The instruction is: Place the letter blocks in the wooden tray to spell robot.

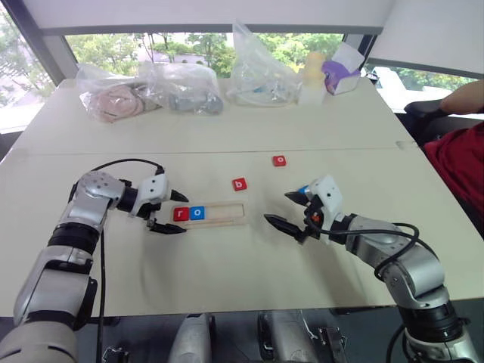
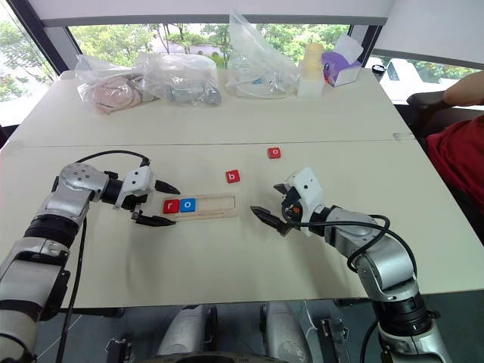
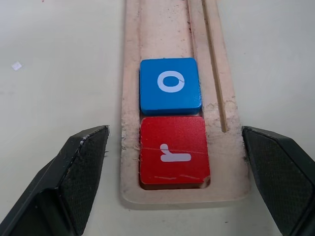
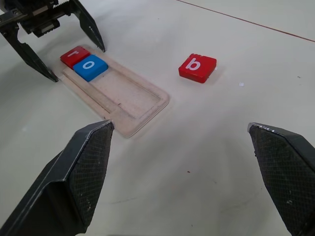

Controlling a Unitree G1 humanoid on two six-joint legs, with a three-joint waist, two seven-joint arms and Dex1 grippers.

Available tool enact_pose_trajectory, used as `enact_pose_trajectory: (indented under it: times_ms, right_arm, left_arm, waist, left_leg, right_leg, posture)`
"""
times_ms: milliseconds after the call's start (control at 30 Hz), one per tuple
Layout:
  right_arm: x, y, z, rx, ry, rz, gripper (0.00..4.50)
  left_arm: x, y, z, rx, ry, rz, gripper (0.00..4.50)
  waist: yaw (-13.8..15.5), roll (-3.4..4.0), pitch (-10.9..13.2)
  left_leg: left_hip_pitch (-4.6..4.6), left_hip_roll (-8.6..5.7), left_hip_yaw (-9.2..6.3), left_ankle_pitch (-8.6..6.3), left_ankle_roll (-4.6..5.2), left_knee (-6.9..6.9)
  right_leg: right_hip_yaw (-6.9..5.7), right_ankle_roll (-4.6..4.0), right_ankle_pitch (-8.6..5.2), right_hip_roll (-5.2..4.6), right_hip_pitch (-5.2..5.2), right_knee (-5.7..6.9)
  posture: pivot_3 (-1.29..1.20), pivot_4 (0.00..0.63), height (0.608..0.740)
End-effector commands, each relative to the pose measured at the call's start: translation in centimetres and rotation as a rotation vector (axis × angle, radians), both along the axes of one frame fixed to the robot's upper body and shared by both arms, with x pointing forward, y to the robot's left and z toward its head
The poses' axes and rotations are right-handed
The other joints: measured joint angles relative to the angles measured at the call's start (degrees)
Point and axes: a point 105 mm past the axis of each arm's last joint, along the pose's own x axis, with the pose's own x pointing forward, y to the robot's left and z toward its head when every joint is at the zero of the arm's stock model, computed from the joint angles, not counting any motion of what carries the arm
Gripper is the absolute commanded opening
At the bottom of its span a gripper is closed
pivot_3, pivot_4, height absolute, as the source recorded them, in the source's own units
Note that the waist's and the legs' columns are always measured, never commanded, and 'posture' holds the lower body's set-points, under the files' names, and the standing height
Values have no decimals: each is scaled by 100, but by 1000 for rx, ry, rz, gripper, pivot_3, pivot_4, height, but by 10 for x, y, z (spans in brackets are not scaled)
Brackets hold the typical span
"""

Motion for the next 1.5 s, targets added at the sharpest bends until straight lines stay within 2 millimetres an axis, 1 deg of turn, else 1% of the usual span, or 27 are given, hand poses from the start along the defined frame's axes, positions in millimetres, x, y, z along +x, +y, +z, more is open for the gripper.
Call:
enact_pose_trajectory:
  times_ms: [33, 100, 167, 200, 300, 367, 433, 533, 633, 733, 800, 900, 1033, 1100, 1133, 1167, 1300, 1333, 1433, 1500]
  right_arm:
    - [6, 8, 18, 40, -64, -25, 4500]
    - [15, 12, 15, 29, -42, -77, 4500]
    - [31, 15, 12, -13, -51, -159, 4500]
    - [38, 20, 13, -5, -52, -185, 4500]
    - [55, 45, 15, 38, -15, -207, 4500]
    - [62, 63, 14, 43, 11, -211, 4500]
    - [68, 80, 13, 53, 46, -215, 4500]
    - [72, 91, 9, 49, 81, -232, 4500]
    - [78, 103, 1, 4, 64, -260, 4500]
    - [81, 108, -13, -47, 72, -295, 4500]
    - [83, 109, -16, -68, 56, -323, 4500]
    - [83, 115, -19, -61, 60, -317, 4500]
    - [88, 125, -27, -53, 92, -312, 4500]
    - [90, 128, -28, -54, 96, -302, 4500]
    - [91, 129, -28, -46, 92, -301, 3931]
    - [91, 129, -28, -44, 88, -298, 3562]
    - [92, 128, -28, -63, 74, -304, 1519]
    - [93, 126, -27, -69, 65, -311, 1202]
    - [98, 118, -15, -62, 13, -331, 1220]
    - [101, 104, 4, -66, -65, -351, 1220]
  left_arm:
    - [2, 19, 28, 3, -70, 47, 4471]
    - [-3, 27, 44, -13, -70, 77, 4471]
    - [-11, 38, 55, -24, -47, 124, 4471]
    - [-15, 44, 59, -42, -20, 164, 4471]
    - [-25, 53, 68, -142, 33, 277, 4471]
    - [-29, 52, 76, -223, 17, 338, 4471]
    - [-32, 43, 90, -362, -12, 401, 4471]
    - [-40, 30, 101, -477, -53, 465, 4471]
    - [-48, 26, 104, -538, -114, 547, 4471]
    - [-47, 32, 109, -549, -220, 643, 4471]
    - [-54, 30, 109, -564, -213, 656, 4471]
    - [-63, 23, 103, -548, -171, 642, 4471]
    - [-77, 12, 88, -467, -86, 595, 4471]
    - [-80, 10, 84, -443, -63, 583, 4471]
    - [-80, 11, 83, -429, -64, 583, 4500]
    - [-79, 11, 82, -421, -73, 587, 4500]
    - [-74, 11, 81, -416, -83, 587, 4500]
    - [-74, 9, 81, -416, -81, 578, 4500]
    - [-74, 1, 81, -408, -77, 542, 4500]
    - [-73, -8, 81, -406, -74, 505, 4500]
  waist:
    - [-34, -2, 1]
    - [-34, -2, 2]
    - [-60, -2, 2]
    - [-73, -1, 2]
    - [-111, -1, 2]
    - [-149, 2, 4]
    - [-155, 2, 4]
    - [-122, -2, 3]
    - [-139, -2, 3]
    - [-152, -2, 3]
    - [-157, -2, 3]
    - [-167, -1, 2]
    - [-178, -2, 2]
    - [-177, -2, 2]
    - [-174, -1, 2]
    - [-172, -2, 2]
    - [-179, -2, 2]
    - [-178, -2, 2]
    - [-168, -1, 2]
    - [-165, 1, 4]
  left_leg:
    - [0, 1, 0, 0, 0, 0]
    - [0, 3, 1, 0, 0, 0]
    - [1, 3, 0, 0, 0, 1]
    - [3, 3, 0, 0, 0, 0]
    - [4, 5, -3, 0, 0, -2]
    - [3, 5, -4, 0, 0, -3]
    - [0, 11, -15, 0, 0, -3]
    - [-6, 15, -34, 0, -1, -2]
    - [-5, 7, -33, 0, -1, -3]
    - [0, 5, -34, 1, -3, -3]
    - [2, 5, -37, 3, -5, -4]
    - [4, 6, -37, 3, -6, -7]
    - [6, 6, -36, 3, -6, -9]
    - [9, 6, -35, 4, -7, -11]
    - [10, 6, -36, 4, -7, -11]
    - [11, 6, -36, 4, -7, -11]
    - [10, 6, -35, 4, -8, -12]
    - [10, 6, -34, 4, -7, -14]
    - [10, 5, -36, 4, -7, -16]
    - [10, 5, -35, 4, -8, -16]
  right_leg:
    - [0, 0, 0, 1, 0, 1]
    - [2, -1, 0, 2, -9, 15]
    - [2, -2, -1, 1, -11, 24]
    - [3, -3, -2, 1, -12, 26]
    - [2, -5, -3, -1, -13, 28]
    - [2, -5, -3, -5, -13, 29]
    - [2, -5, -3, -8, -17, 29]
    - [-2, -3, -2, -15, -19, 30]
    - [0, -1, -2, -26, -16, 28]
    - [0, -1, -2, -27, -15, 30]
    - [-1, -3, -2, -18, -15, 31]
    - [-1, -4, -2, -18, -15, 33]
    - [0, -5, -2, -17, -15, 32]
    - [0, -7, -2, -16, -15, 32]
    - [0, -8, -3, -16, -14, 32]
    - [0, -9, -3, -17, -13, 32]
    - [0, -8, -3, -18, -12, 29]
    - [0, -9, -3, -18, -13, 28]
    - [0, -9, -3, -17, -13, 28]
    - [0, -9, -3, -18, -13, 28]
  posture:
    - [0, 150, 740]
    - [0, 150, 740]
    - [0, 150, 740]
    - [0, 150, 740]
    - [0, 150, 740]
    - [0, 150, 740]
    - [0, 150, 740]
    - [0, 150, 740]
    - [0, 150, 740]
    - [0, 150, 740]
    - [0, 150, 740]
    - [0, 150, 740]
    - [0, 150, 740]
    - [0, 150, 740]
    - [0, 150, 740]
    - [0, 150, 740]
    - [0, 150, 740]
    - [0, 150, 740]
    - [0, 150, 740]
    - [0, 150, 740]
